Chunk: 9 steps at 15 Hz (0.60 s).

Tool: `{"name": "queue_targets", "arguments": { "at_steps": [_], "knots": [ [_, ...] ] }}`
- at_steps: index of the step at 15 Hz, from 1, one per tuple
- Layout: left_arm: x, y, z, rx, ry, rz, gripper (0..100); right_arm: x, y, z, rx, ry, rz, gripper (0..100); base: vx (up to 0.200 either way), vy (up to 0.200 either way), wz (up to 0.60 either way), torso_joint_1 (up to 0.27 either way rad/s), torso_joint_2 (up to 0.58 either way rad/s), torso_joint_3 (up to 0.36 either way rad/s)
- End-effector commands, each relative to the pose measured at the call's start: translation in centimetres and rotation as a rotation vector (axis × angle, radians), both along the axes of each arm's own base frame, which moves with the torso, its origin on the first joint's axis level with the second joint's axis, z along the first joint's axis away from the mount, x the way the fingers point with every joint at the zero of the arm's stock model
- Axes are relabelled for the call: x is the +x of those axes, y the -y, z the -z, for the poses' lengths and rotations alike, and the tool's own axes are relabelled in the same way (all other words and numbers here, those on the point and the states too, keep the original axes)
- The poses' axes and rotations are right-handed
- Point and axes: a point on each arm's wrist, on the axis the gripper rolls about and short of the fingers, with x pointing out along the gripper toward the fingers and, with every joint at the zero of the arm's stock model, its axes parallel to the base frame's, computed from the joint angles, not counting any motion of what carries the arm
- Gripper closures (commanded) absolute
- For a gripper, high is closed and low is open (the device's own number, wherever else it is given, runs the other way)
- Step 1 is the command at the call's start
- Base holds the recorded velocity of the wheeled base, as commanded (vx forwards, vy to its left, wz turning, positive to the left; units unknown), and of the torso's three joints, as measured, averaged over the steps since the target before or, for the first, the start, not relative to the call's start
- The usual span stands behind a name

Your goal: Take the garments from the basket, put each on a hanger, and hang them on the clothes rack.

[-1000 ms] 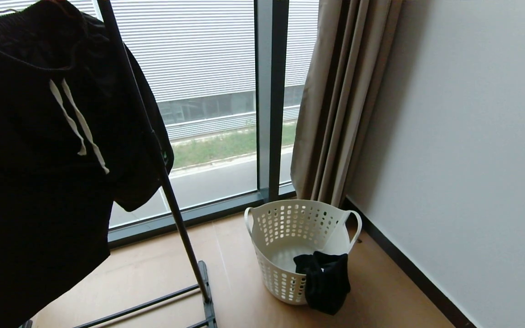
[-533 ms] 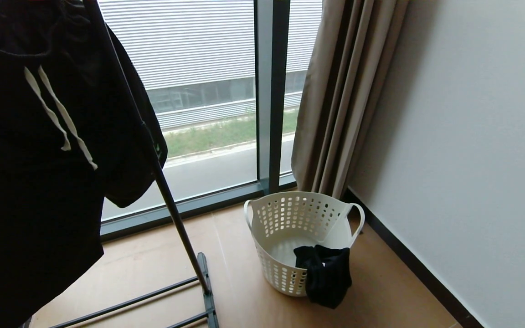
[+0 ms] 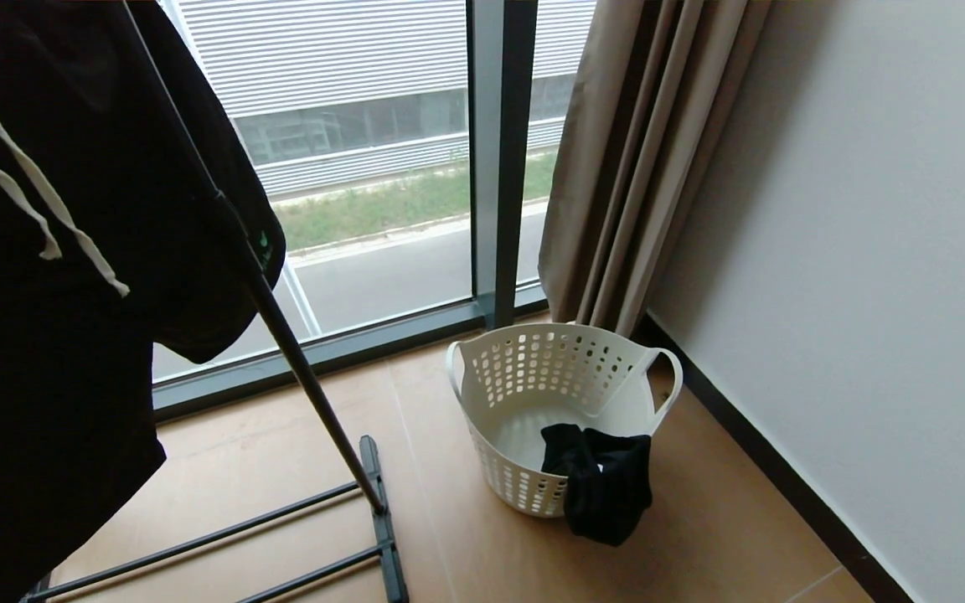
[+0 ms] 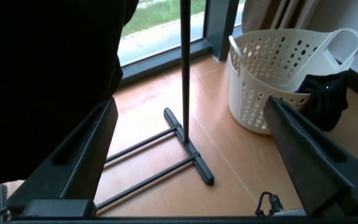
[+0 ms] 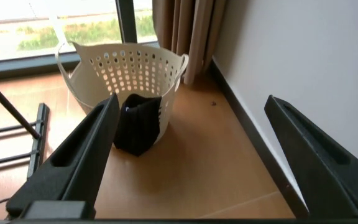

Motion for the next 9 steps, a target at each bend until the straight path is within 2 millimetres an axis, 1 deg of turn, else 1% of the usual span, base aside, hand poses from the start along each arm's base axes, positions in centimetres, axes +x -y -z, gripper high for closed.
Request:
{"name": "queue_targets", "arguments": {
  "at_steps": [1, 9],
  "knots": [
    [0.01, 0.00, 0.03, 0.000, -0.001, 0.001, 0, 0.01, 0.00, 0.02, 0.000, -0.004, 0.000, 0, 0.000, 0.000, 0.00, 0.002, 0.01, -0.193],
    [-0.01, 0.01, 0.02, 0.000, -0.002, 0.002, 0, 0.00, 0.00, 0.03, -0.008, -0.006, -0.001, 0, 0.000, 0.000, 0.00, 0.003, 0.00, -0.201]
  ]
}}
